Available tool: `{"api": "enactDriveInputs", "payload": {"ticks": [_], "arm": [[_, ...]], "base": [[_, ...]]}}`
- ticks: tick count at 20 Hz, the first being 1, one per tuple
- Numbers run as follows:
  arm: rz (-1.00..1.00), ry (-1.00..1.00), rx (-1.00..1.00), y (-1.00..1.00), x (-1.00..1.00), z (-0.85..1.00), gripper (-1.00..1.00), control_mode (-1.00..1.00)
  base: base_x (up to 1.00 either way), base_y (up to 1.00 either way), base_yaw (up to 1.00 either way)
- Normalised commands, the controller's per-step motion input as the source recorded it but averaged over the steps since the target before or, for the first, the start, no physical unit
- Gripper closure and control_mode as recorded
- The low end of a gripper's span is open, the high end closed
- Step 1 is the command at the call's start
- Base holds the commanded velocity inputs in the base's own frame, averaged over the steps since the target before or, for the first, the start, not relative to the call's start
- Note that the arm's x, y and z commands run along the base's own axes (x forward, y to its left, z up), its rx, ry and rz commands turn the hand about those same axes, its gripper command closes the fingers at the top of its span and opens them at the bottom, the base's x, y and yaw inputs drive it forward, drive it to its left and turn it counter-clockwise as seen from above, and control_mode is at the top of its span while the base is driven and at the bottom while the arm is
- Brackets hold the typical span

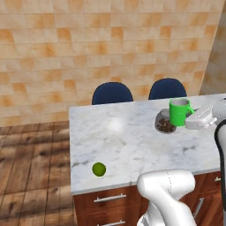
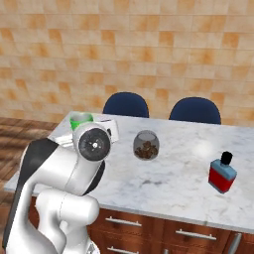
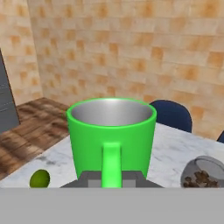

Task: Open the cabinet directly in front. Then move the liquor and the mug to the dining counter with the jar on it.

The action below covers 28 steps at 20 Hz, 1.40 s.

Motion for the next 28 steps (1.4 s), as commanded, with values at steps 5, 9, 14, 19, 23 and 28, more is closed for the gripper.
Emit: {"api": "enactDriveInputs", "payload": {"ticks": [5,9,14,19,23,28], "arm": [[0.17,0.01,0.00,0.00,0.00,-0.43,1.00,-1.00],[0.15,0.00,0.00,-0.01,0.00,-0.53,1.00,-1.00],[0.16,-0.01,0.00,-0.05,0.00,-0.61,1.00,-1.00],[0.16,-0.05,0.00,-0.11,0.00,-0.57,1.00,-1.00],[0.13,-0.11,0.00,-0.13,0.00,-0.55,1.00,-1.00],[0.10,-0.15,0.00,-0.07,0.07,-0.55,1.00,-1.00]], "base": [[0.00,0.00,0.00],[0.00,0.00,0.00],[0.00,0.00,0.00],[0.00,0.00,0.00],[0.00,0.00,0.00],[0.00,0.00,0.00]]}}
